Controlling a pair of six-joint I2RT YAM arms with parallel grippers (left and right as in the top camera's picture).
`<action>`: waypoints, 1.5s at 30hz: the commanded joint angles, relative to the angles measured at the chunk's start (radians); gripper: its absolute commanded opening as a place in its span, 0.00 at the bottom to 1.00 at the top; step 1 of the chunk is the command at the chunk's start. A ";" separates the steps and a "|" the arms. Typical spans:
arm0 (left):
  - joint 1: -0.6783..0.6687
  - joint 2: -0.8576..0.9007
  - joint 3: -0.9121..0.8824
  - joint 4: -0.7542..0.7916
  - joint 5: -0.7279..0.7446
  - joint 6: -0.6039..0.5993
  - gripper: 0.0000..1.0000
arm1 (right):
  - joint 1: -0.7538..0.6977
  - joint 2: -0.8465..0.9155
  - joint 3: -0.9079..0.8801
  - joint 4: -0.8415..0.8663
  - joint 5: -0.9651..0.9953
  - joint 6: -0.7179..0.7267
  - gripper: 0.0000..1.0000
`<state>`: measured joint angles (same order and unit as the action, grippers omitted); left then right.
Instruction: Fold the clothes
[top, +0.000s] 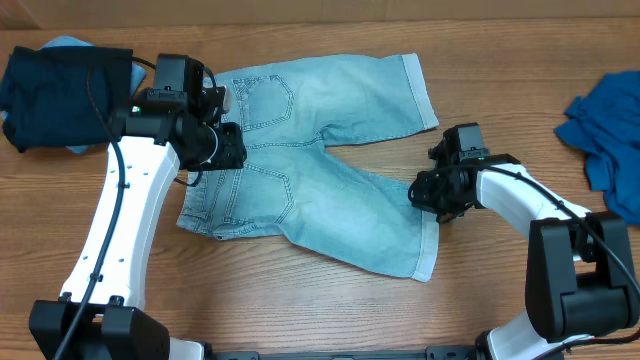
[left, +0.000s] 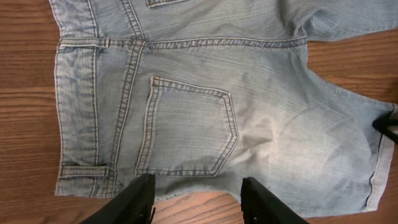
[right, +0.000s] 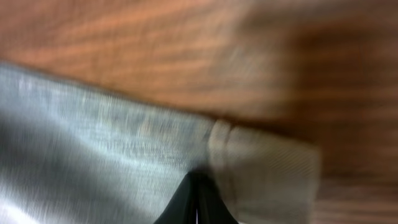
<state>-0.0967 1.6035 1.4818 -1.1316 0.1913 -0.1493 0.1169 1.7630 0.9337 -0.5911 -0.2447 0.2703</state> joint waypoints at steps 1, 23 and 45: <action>-0.003 -0.003 0.029 0.003 0.020 0.023 0.49 | -0.013 0.018 -0.029 0.100 0.299 0.056 0.04; -0.031 -0.005 0.028 -0.079 -0.065 0.128 0.43 | -0.013 -0.070 0.370 -0.202 0.165 -0.029 0.58; -0.106 -0.728 -0.232 -0.185 -0.324 -0.057 0.69 | -0.013 -0.270 0.308 -0.668 -0.089 0.037 0.91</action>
<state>-0.2031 0.8604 1.3914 -1.3537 -0.1280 -0.1589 0.1108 1.5013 1.2938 -1.2720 -0.3050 0.2905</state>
